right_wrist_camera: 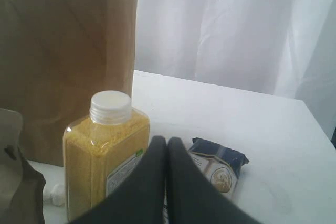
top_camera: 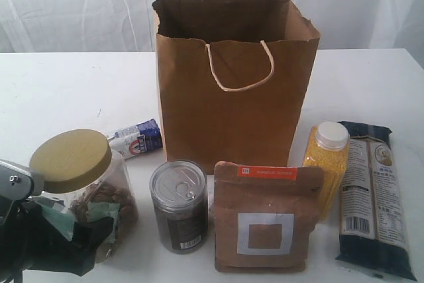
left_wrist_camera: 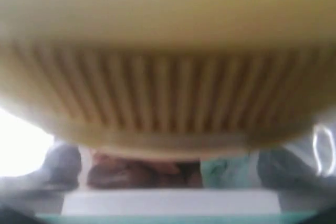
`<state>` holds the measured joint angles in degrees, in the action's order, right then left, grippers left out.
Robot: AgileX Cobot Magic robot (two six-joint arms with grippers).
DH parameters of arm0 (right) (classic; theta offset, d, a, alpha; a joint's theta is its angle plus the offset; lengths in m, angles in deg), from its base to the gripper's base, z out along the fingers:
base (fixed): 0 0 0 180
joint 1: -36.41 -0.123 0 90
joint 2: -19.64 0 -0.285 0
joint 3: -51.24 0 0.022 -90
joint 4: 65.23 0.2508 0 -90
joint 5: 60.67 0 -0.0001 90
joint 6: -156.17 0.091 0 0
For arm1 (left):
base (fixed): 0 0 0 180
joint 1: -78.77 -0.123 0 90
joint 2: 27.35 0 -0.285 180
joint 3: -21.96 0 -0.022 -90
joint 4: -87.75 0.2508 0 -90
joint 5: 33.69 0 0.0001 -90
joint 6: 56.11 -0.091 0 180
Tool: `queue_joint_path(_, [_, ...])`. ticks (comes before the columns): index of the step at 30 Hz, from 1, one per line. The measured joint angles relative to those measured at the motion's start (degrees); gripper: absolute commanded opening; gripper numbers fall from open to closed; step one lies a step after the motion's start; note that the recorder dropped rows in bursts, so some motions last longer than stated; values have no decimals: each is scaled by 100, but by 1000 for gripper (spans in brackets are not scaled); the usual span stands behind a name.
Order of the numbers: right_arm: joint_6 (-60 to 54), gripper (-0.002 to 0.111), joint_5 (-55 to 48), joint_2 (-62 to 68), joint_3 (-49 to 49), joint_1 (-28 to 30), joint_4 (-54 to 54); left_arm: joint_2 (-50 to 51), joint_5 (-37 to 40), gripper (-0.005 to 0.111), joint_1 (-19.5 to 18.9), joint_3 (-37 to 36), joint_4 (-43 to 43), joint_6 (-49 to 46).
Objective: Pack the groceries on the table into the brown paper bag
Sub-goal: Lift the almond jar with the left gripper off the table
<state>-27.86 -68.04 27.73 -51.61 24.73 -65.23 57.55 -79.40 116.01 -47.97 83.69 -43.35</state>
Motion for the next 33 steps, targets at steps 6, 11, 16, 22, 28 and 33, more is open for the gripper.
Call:
queue_joint_path(6, [0, 0, 0, 0, 0, 0, 0, 0, -22, 0, 0, 0, 0, -59])
queue_joint_path(11, [0, 0, 0, 0, 0, 0, 0, 0, -22, 0, 0, 0, 0, -230])
queue_joint_path(16, [0, 0, 0, 0, 0, 0, 0, 0, -22, 11, 0, 0, 0, -255])
queue_joint_path(22, [0, 0, 0, 0, 0, 0, 0, 0, -22, 60, 0, 0, 0, -265])
queue_joint_path(28, [0, 0, 0, 0, 0, 0, 0, 0, -22, 89, 0, 0, 70, -265])
queue_joint_path(33, [0, 0, 0, 0, 0, 0, 0, 0, -105, 95, 0, 0, 94, -221])
